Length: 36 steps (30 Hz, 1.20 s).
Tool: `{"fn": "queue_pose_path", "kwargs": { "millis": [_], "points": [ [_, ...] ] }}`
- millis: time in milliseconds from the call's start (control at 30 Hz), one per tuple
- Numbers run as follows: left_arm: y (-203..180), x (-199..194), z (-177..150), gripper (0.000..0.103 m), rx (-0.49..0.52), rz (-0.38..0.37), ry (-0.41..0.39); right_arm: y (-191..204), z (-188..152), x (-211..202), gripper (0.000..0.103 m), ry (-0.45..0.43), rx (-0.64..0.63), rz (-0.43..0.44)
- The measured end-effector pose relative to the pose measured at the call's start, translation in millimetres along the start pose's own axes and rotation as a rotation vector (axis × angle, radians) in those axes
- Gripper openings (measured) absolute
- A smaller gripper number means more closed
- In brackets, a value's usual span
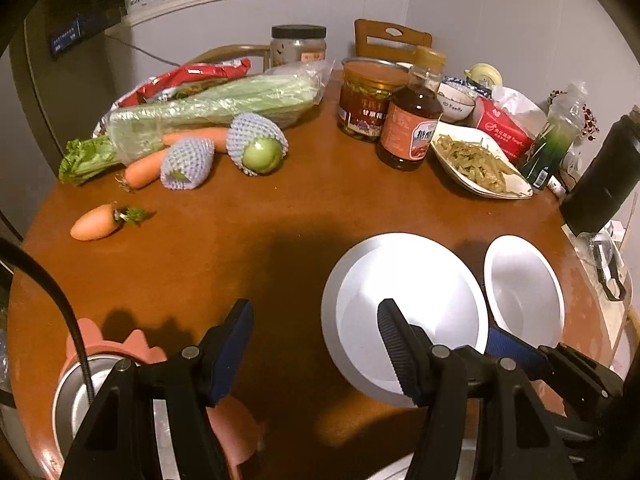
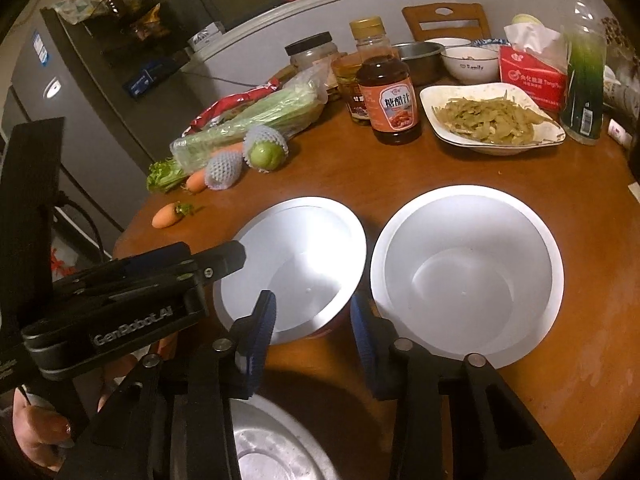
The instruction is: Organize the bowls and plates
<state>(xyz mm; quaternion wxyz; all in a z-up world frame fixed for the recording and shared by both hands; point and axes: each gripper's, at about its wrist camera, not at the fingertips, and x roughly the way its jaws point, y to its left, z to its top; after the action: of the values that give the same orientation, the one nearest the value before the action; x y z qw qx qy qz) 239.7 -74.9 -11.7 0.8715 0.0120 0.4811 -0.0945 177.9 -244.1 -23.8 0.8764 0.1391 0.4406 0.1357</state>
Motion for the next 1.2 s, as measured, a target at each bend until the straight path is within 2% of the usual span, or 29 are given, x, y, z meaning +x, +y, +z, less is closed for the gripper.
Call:
{"fn": "queue_pose_path", "kwargs": {
  "millis": [133, 400, 833, 1200],
  "points": [
    [-2, 8, -1, 0.059, 0.004, -0.019, 0.02, -1, 1, 3, 0.032, 0.002, -0.022, -0.006],
    [-9, 15, -5, 0.037, 0.019, -0.059, 0.056, -2, 0, 4, 0.027, -0.003, -0.038, -0.004],
    [-7, -7, -10, 0.037, 0.017, -0.062, 0.02, 7, 0, -5, 0.026, -0.023, -0.073, 0.001],
    [-6, -49, -19, 0.037, 0.012, -0.05, -0.043, 27, -3, -35, 0.026, -0.081, -0.13, 0.016]
  ]
}}
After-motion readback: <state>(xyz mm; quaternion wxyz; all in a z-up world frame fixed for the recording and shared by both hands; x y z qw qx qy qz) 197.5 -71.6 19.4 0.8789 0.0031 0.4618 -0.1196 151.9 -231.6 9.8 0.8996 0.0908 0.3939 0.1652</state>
